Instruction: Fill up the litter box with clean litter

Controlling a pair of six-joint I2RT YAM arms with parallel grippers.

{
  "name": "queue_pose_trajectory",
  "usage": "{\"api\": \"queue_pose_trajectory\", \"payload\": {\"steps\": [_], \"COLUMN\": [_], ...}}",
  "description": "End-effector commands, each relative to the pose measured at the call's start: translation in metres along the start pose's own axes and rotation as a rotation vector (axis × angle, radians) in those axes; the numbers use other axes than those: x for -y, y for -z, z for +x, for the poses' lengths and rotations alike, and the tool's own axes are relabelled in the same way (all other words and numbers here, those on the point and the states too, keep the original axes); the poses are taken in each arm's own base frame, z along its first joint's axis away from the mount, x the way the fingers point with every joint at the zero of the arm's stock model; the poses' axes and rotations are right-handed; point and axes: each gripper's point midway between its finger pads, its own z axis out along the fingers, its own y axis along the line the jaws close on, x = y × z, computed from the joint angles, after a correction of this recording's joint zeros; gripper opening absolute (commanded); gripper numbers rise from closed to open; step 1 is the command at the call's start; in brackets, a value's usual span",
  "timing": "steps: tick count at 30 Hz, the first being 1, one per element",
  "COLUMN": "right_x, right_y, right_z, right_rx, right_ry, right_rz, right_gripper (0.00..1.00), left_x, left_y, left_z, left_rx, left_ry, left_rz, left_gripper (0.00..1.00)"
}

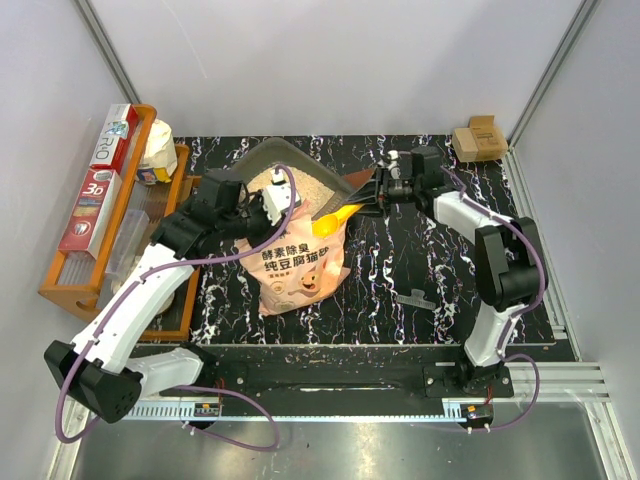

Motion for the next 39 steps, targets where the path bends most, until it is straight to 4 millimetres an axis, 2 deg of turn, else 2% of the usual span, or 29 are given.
{"api": "queue_pose_trajectory", "payload": {"steps": [1,4,7,10,14,18,28,33,36,39], "right_x": [-0.023,-0.031,-0.036,-0.037,-0.038,-0.031,-0.06,-0.085,-0.086,-0.084], "right_y": [0.034,0.039,0.043,0.05,0.057,0.064,0.084,0.095,0.099,0.097], "right_z": [-0.002,0.001,0.0,-0.001,0.007,0.014,0.025,0.006,-0.014,-0.037], "right_rx": [0.057,0.056,0.045,0.055,0.03,0.01,-0.062,-0.093,-0.064,-0.012], "right_ry": [-0.031,-0.017,-0.003,0.005,0.016,-0.01,0.093,0.198,0.199,0.194], "right_rz": [-0.028,-0.036,-0.069,-0.084,-0.105,-0.122,-0.177,-0.205,-0.205,-0.197], "right_gripper": [0.0,0.0,0.0,0.0,0.0,0.0,0.0,0.0,0.0,0.0], "left_x": [-0.031,-0.027,-0.032,-0.035,-0.036,-0.036,-0.052,-0.064,-0.067,-0.065], "left_y": [0.024,0.022,0.02,0.022,0.024,0.025,0.016,0.023,0.026,0.024], "left_z": [-0.066,-0.065,-0.064,-0.065,-0.06,-0.057,-0.053,-0.067,-0.074,-0.072], "left_rx": [0.183,0.187,0.178,0.18,0.17,0.168,0.183,0.201,0.215,0.208], "left_ry": [-0.128,-0.122,-0.12,-0.131,-0.132,-0.13,-0.082,-0.05,-0.037,-0.03], "left_rz": [-0.135,-0.112,-0.13,-0.146,-0.158,-0.158,-0.198,-0.219,-0.219,-0.205], "left_gripper": [0.0,0.0,0.0,0.0,0.0,0.0,0.0,0.0,0.0,0.0]}}
